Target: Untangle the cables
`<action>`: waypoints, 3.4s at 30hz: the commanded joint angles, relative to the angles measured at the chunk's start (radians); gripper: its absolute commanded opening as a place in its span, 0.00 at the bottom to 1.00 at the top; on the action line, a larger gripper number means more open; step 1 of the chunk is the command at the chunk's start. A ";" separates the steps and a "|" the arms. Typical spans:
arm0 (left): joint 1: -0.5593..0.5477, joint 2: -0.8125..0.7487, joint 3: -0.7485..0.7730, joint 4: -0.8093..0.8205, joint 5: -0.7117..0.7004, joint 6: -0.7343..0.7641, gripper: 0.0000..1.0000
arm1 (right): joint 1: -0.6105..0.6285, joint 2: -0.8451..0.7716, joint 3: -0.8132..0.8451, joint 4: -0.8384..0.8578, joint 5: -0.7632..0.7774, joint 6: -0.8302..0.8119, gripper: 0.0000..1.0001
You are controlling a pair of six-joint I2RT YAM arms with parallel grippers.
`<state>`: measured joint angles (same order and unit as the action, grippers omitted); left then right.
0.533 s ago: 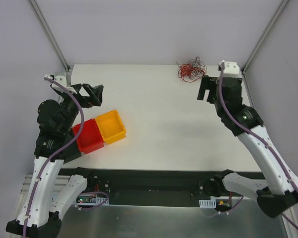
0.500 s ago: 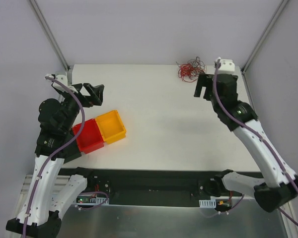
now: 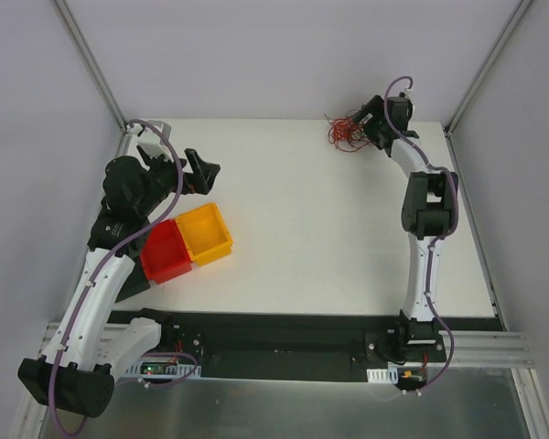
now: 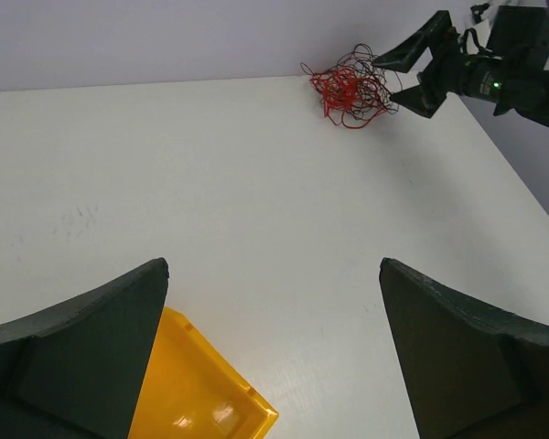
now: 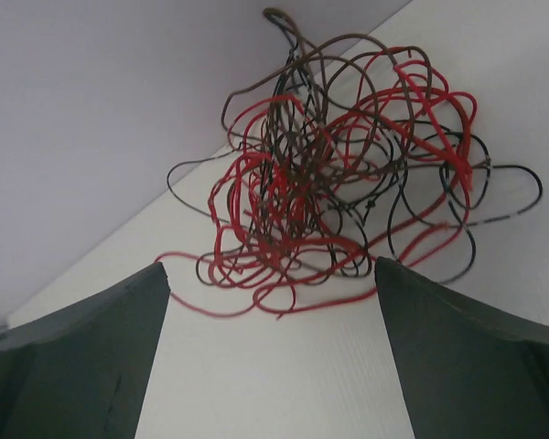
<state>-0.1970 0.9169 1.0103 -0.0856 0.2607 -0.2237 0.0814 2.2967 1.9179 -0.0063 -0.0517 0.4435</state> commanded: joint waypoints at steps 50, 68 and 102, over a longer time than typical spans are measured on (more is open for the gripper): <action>-0.329 0.727 0.060 -0.101 0.045 -0.347 0.44 | 0.348 -0.978 -1.266 0.149 -0.401 -0.207 0.72; -0.377 0.613 -0.131 0.037 0.039 -0.390 0.68 | 0.465 -0.888 -1.260 0.169 -0.329 -0.190 0.72; -0.475 0.421 -0.113 0.058 0.138 -0.269 0.00 | 0.638 -0.720 -1.071 0.011 0.186 -0.029 0.68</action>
<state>-0.6292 1.5116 0.8124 -0.0238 0.3737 -0.5339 0.7109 1.4990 0.7860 0.0357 -0.0948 0.3027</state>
